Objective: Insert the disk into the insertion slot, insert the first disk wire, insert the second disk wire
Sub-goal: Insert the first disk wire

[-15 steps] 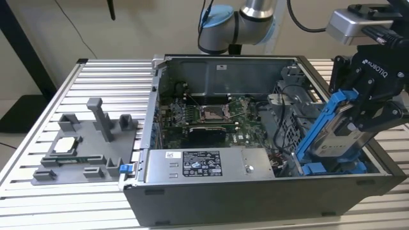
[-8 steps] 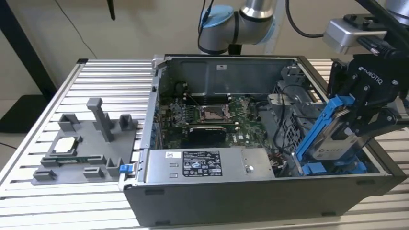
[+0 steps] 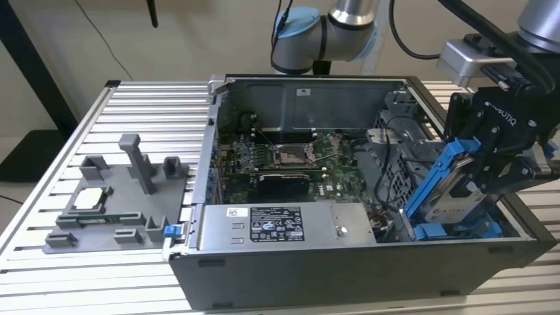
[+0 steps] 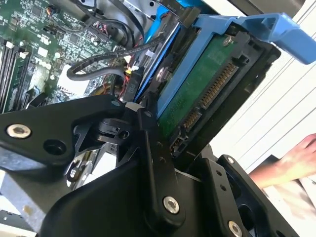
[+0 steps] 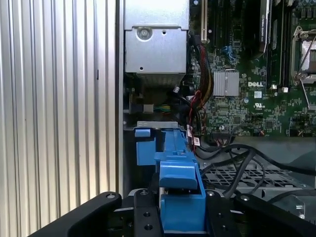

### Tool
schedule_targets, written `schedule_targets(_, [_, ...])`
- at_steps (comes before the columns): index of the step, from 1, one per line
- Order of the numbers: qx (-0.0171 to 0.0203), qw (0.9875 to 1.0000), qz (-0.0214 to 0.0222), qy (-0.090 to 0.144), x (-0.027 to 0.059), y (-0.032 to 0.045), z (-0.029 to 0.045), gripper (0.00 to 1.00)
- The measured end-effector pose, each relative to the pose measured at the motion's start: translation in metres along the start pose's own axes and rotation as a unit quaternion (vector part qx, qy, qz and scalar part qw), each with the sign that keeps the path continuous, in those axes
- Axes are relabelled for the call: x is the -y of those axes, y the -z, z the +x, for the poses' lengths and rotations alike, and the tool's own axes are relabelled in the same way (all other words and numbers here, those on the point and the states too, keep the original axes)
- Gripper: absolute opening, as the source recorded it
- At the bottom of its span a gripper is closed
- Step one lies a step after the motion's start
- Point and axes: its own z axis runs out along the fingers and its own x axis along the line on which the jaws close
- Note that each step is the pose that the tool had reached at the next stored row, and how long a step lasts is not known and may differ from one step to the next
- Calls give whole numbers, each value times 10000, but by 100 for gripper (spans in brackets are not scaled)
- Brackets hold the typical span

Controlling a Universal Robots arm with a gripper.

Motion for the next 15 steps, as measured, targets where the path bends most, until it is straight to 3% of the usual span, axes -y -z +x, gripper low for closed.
schedule_targets(4, [1, 10000, 2, 1, 1, -1, 0, 0])
schedule_targets(5, [1, 10000, 1, 1, 1, -1, 0, 100])
schedule_targets(9, [1, 10000, 0, 0, -1, 16, 1, 100])
schedule_targets(15, [2, 10000, 0, -1, -4, 148, -18, 100])
